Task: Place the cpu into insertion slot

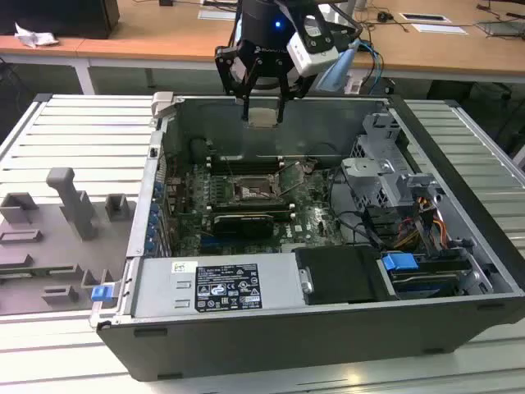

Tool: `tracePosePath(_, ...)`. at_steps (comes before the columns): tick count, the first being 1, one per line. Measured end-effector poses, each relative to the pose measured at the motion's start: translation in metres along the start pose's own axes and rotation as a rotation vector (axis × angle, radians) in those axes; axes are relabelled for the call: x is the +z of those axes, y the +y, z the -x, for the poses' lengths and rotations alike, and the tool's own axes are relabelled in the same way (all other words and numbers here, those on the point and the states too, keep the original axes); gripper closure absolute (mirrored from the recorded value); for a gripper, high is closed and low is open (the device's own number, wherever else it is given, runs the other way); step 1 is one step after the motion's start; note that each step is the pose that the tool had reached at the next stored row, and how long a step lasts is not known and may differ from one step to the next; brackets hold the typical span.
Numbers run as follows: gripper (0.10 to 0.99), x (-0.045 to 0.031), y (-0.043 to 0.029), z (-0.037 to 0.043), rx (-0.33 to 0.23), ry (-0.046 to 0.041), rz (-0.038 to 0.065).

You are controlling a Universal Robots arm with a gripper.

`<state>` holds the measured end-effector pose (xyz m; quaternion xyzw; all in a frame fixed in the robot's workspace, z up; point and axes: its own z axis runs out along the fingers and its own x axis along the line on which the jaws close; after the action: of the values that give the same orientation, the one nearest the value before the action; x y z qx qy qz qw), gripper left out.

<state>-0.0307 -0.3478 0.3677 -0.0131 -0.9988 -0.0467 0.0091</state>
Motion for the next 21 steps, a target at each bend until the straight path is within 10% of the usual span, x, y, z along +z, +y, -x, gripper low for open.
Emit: tracePosePath(21,0.549,0.0030,-0.0003,0.0001,0.196,-0.0183,0.004)
